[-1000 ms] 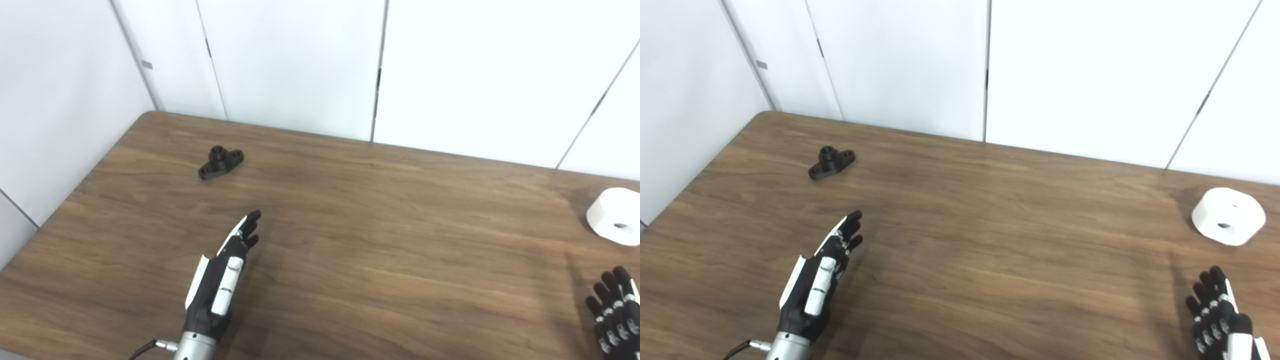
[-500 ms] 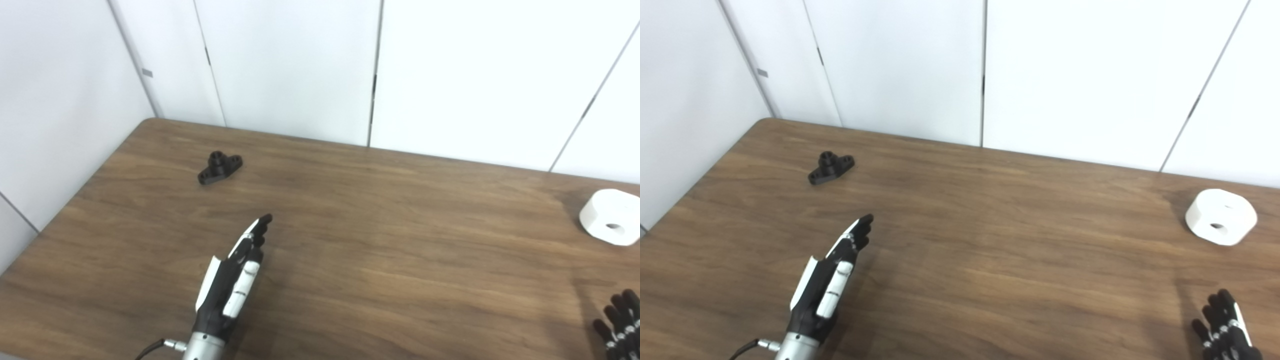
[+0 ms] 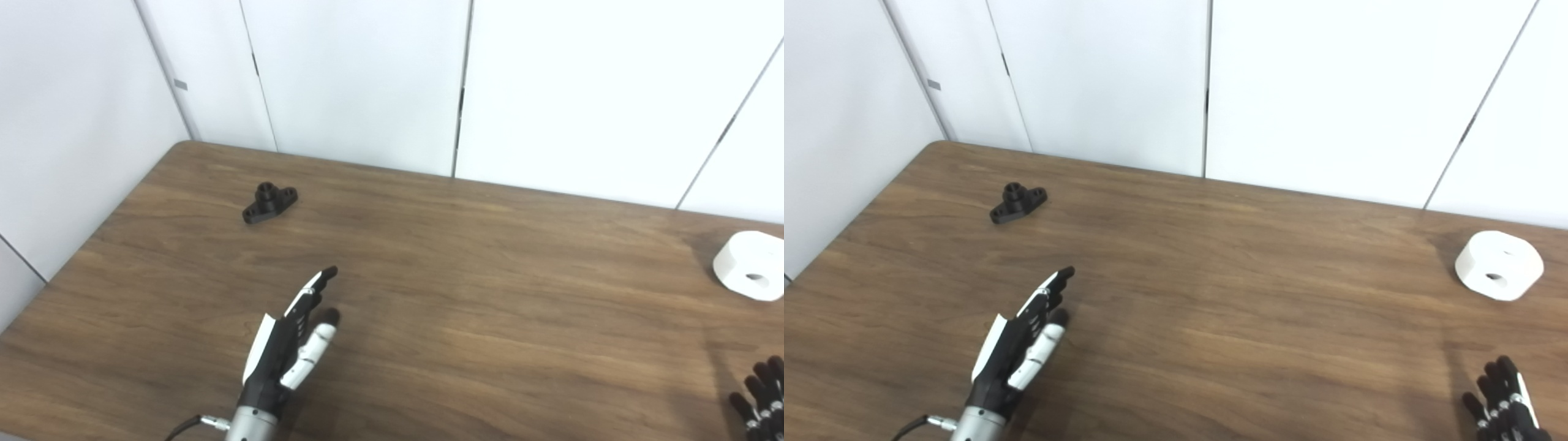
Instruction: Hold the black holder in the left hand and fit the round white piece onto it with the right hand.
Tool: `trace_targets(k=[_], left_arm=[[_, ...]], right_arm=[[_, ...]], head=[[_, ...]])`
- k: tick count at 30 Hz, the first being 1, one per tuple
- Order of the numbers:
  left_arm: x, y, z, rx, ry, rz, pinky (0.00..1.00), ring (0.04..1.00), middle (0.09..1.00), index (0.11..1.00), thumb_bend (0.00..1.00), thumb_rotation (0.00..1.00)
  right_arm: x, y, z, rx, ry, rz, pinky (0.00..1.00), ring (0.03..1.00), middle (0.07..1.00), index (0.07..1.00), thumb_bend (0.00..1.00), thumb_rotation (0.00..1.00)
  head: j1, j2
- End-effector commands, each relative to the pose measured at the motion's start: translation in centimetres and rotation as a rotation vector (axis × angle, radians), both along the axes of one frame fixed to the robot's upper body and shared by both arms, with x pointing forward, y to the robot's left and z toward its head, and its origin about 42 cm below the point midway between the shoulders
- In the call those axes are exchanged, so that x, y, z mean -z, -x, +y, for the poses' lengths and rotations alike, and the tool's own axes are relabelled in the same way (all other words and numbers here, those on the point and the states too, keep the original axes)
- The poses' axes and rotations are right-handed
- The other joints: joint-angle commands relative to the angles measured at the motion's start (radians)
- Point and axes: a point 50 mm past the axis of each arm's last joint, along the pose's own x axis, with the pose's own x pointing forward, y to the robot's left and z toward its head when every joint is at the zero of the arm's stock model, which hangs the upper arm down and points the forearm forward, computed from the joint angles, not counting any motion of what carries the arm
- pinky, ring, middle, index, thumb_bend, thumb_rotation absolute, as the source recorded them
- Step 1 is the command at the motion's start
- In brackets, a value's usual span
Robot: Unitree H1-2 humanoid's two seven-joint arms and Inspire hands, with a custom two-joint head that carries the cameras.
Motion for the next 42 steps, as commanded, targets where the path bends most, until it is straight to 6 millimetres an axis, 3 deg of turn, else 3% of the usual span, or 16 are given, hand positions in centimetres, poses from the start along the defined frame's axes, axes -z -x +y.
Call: trace_targets(k=[1,3,6,8,10,13,18,21,42], left_arm=[[-2.0,-0.4,-0.1,-0.074,-0.039,-0.068,0.9,0.943,0.943,0.915,0.58,0.47],[-3.1,-1.1,0.5,-0.098,-0.084,-0.095,0.81,0.896,0.928,0.903,0.65,0.36],[-4.8,-2.3,1.2,-0.117,-0.129,-0.134,0.84,0.926,0.956,0.91,0.69,0.2],[-6.0,-3.1,1.7,-0.148,-0.162,-0.136,0.79,0.893,0.933,0.903,0.72,0.19],[-7.0,-3.9,2.1,-0.168,-0.174,-0.136,0.82,0.907,0.937,0.905,0.74,0.16],[-8.2,-5.1,2.8,-0.201,-0.228,-0.122,0.79,0.895,0.945,0.907,0.78,0.18],[-9.3,-6.7,4.3,-0.255,-0.373,-0.095,0.96,0.979,0.963,0.901,0.81,0.3],[-9.7,-7.7,5.5,-0.291,-0.427,-0.067,1.0,0.998,0.978,0.909,0.83,0.34],[-8.6,-13.7,12.4,-0.455,-0.594,0.007,0.93,0.983,0.944,0.873,0.89,0.41]], right_arm=[[0.6,1.3,-0.7,0.022,0.019,0.057,1.0,1.0,1.0,1.0,0.69,1.0],[0.6,1.3,-0.7,0.02,0.022,0.057,1.0,1.0,1.0,1.0,0.69,1.0],[0.6,1.3,-0.7,0.016,0.028,0.058,1.0,1.0,1.0,1.0,0.7,1.0],[0.6,1.3,-0.7,0.019,0.031,0.062,1.0,1.0,1.0,1.0,0.71,1.0],[0.6,1.3,-0.7,0.022,0.029,0.065,1.0,1.0,1.0,1.0,0.71,1.0],[0.6,1.4,-0.6,0.025,0.02,0.064,1.0,1.0,1.0,1.0,0.71,1.0],[0.7,1.4,-0.6,0.026,0.02,0.068,1.0,1.0,1.0,1.0,0.69,1.0],[0.7,1.5,-0.6,0.024,0.023,0.067,1.0,1.0,1.0,1.0,0.69,1.0],[0.8,1.5,-0.8,0.015,0.025,0.072,1.0,1.0,1.0,1.0,0.73,1.0]], head=[[-0.002,0.0],[-0.005,-0.001],[-0.01,-0.001],[-0.012,0.0],[-0.014,-0.004],[-0.019,-0.005],[-0.018,-0.002],[-0.02,-0.003],[-0.02,-0.003]])
